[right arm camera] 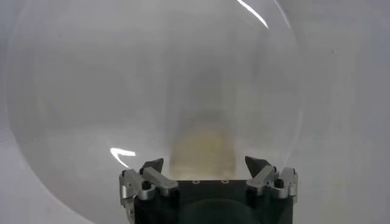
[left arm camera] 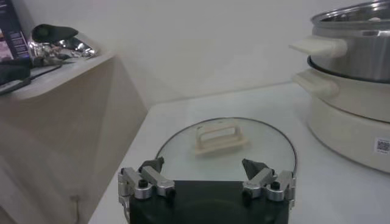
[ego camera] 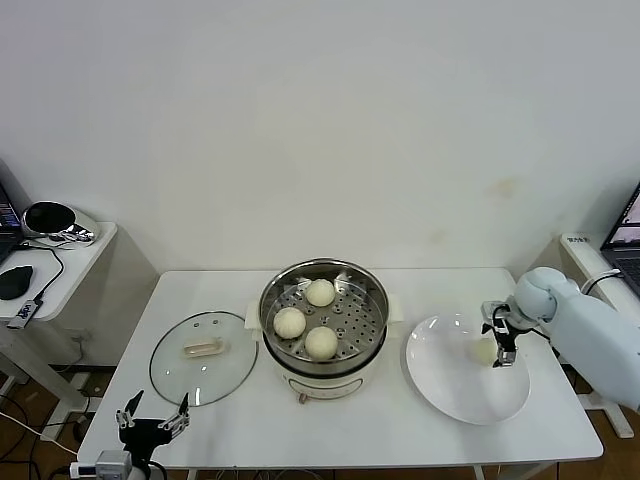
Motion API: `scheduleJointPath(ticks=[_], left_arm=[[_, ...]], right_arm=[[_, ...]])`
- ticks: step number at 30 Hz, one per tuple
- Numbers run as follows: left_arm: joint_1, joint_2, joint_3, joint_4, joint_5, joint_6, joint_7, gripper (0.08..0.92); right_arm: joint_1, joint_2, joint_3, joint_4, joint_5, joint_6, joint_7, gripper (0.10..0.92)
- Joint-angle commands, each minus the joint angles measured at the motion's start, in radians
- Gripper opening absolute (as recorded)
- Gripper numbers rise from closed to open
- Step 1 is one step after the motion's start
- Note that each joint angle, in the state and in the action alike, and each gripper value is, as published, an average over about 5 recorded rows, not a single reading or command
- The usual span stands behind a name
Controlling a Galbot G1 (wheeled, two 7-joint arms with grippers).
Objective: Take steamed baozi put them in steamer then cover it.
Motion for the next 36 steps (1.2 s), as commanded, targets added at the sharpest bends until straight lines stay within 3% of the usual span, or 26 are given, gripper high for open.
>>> scheduleJointPath(ticks=[1,10,22,36], left_arm=[[-0.001,0.000,0.001,0.002,0.001,-0.001,0.000,0.823],[-0.013,0.001,0.011,0.011,0.006,-0.002,-0.001,0.823],[-0.053,0.007,0.026,0.030,0.042,-0.027,-0.016,0.823],[-0.094,0.020,0.002,0.016,0.026,-0.026,-0.024,0.823]], right_arm=[[0.001,-0.003,0.002,-0.005,-0.002,-0.002,-0.004,0.707],[0.039,-0.043,-0.026,0.037,0.053,-0.051,-0.012,0.629],[0.412,-0.148,-0.342,0.256,0.347,-0.185,-0.053,0.588],[0.937,0.126,-0.773,0.266,0.694,-0.297,-0.047,0.534]])
